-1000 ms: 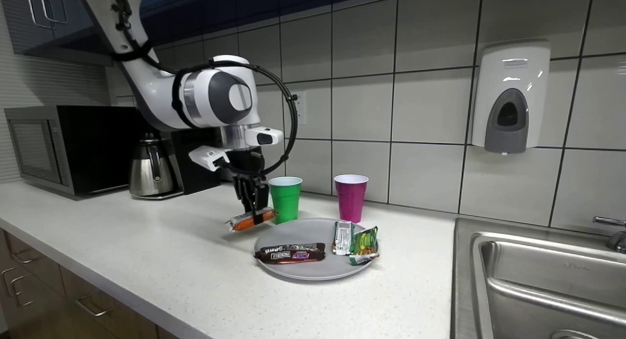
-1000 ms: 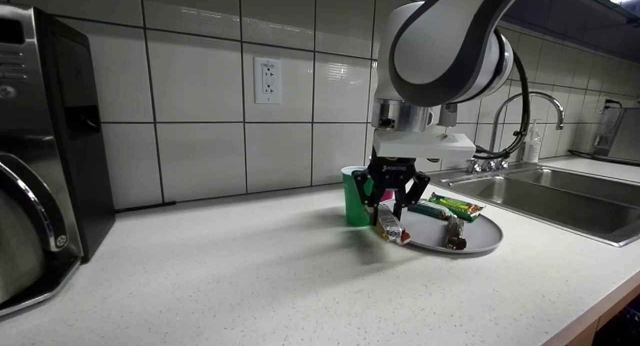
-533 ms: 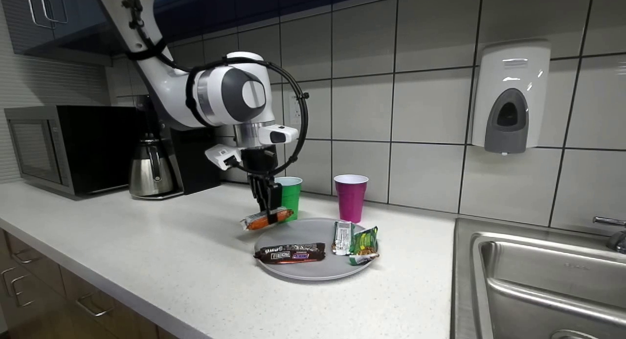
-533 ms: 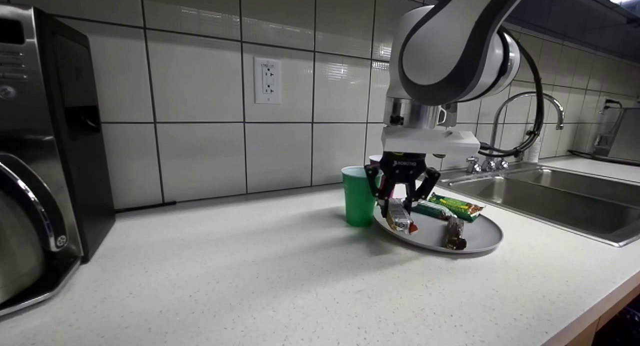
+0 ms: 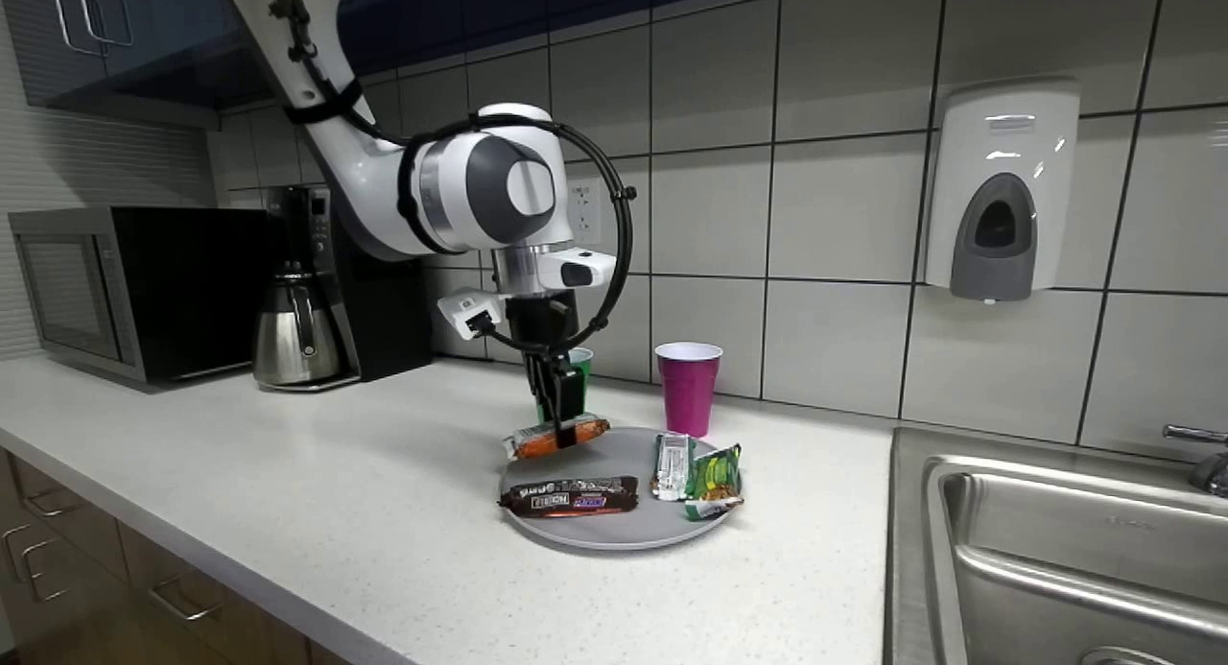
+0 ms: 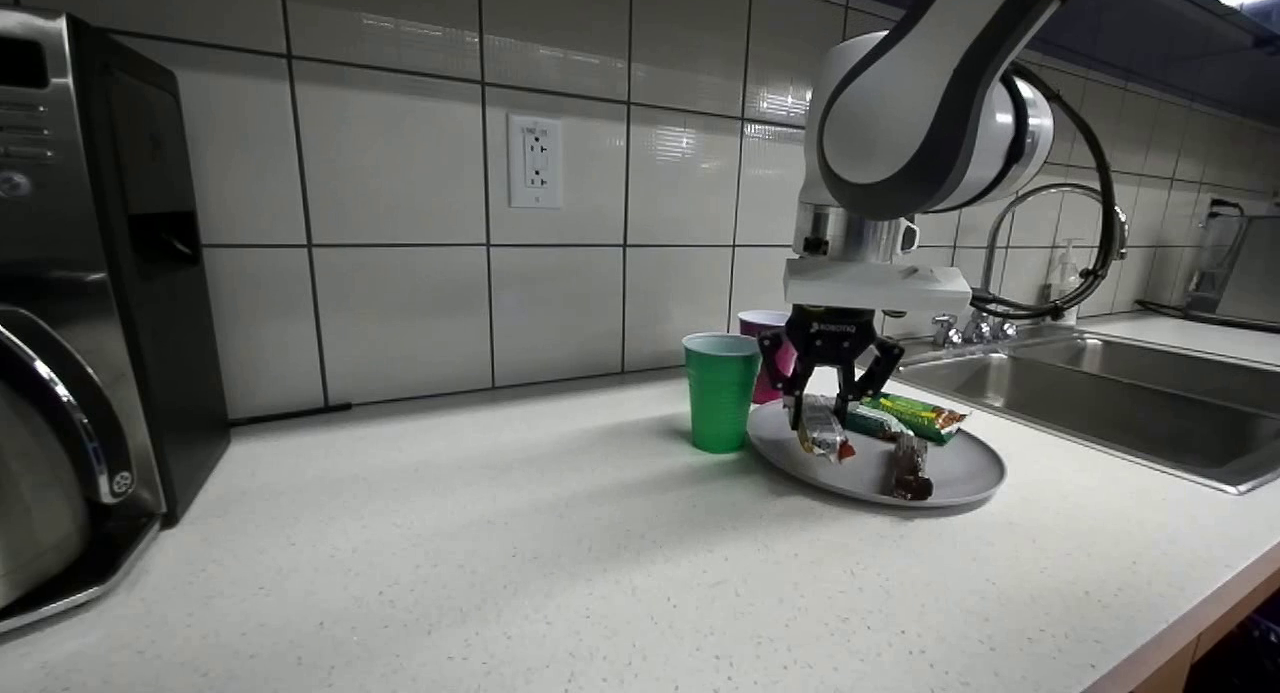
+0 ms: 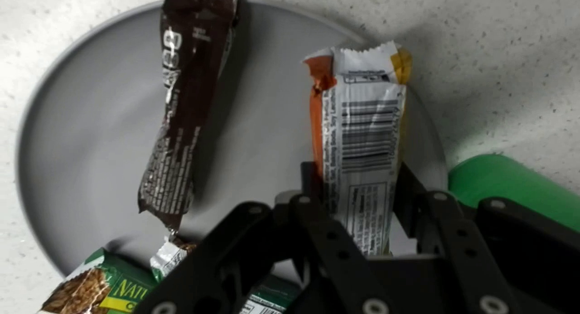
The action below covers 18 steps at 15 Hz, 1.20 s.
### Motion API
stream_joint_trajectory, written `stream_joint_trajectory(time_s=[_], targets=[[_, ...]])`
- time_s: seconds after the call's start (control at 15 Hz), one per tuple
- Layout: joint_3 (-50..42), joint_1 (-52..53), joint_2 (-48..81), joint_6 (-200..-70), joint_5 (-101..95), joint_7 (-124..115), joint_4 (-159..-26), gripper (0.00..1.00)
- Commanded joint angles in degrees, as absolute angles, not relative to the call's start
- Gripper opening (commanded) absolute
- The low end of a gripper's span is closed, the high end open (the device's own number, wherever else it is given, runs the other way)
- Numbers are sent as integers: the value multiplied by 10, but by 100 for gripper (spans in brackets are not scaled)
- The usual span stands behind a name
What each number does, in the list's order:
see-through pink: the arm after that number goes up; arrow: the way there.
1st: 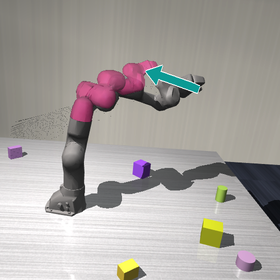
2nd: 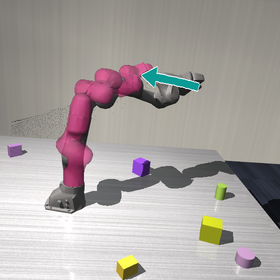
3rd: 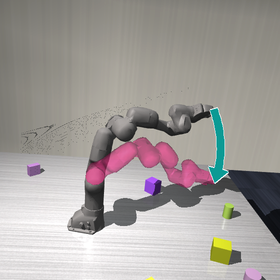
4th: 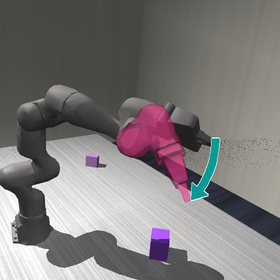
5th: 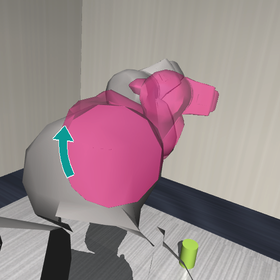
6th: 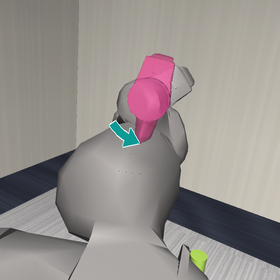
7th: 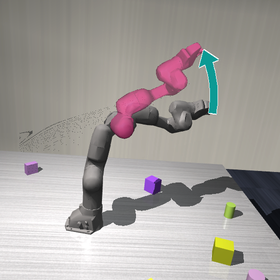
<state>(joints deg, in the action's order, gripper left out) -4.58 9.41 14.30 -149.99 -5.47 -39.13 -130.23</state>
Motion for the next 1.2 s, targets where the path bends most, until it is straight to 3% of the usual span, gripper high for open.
stream_joint_trajectory(time_s=[0.0,0.27,0.33,0.4,0.47,0.73,0.8,1.13], targets=[[-46,88,166,-1492,-49,-411,-1276,17],[-52,91,182,-1490,-50,-423,-1265,17],[-53,90,183,-1490,-50,-423,-1264,29],[-54,90,182,-1490,-49,-423,-1265,67],[-55,91,179,-1490,-50,-424,-1266,68],[-56,91,160,-1491,-51,-425,-1276,96],[-56,91,155,-1493,-50,-424,-1279,100],[-55,88,120,-1498,-55,-422,-1305,100]])
